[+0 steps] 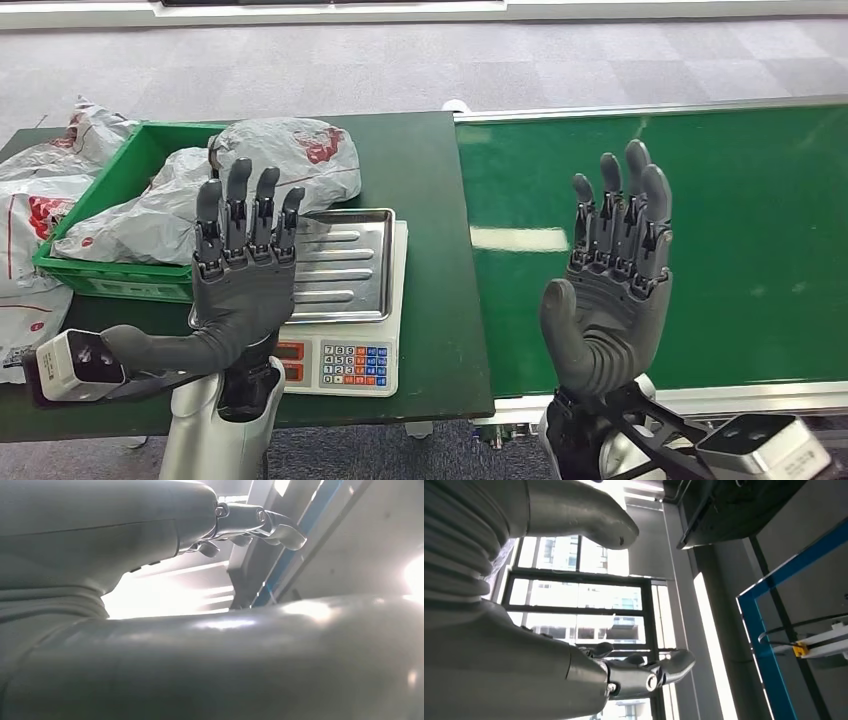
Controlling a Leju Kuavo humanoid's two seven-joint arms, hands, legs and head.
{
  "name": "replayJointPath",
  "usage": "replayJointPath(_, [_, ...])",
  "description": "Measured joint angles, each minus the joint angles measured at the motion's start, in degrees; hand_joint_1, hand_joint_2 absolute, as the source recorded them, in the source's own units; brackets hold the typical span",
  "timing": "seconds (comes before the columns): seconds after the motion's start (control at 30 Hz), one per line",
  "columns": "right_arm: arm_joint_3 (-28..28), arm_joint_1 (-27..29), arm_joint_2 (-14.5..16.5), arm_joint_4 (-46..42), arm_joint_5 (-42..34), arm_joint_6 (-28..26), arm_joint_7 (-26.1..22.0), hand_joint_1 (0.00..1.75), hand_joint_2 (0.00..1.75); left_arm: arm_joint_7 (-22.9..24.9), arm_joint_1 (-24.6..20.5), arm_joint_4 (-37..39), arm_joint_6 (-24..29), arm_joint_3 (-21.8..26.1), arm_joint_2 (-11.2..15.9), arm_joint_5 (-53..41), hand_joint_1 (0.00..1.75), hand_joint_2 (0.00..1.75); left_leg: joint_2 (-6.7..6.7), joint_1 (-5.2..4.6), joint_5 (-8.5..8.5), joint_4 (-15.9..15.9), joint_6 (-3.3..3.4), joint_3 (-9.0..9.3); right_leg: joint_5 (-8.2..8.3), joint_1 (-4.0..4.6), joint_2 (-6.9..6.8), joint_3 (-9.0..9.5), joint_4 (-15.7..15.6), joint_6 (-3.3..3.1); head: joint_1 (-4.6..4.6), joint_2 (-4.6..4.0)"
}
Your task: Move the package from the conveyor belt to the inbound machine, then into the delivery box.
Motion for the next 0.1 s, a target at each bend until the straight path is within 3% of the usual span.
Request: replayJointPath(0.1, [-0.5,-0.1,0.3,0.4,1.7,0.3,0.0,0.0,1.75,-0.1,0.4,0.0,1.1,-2.0,0.2,0.0,0.0,0.0,0.02,-0.01,-0.01,0.0,0.01,-0.04,0.0,-0.01,0.0,0.0,0.0,0.0,0.0,0.0])
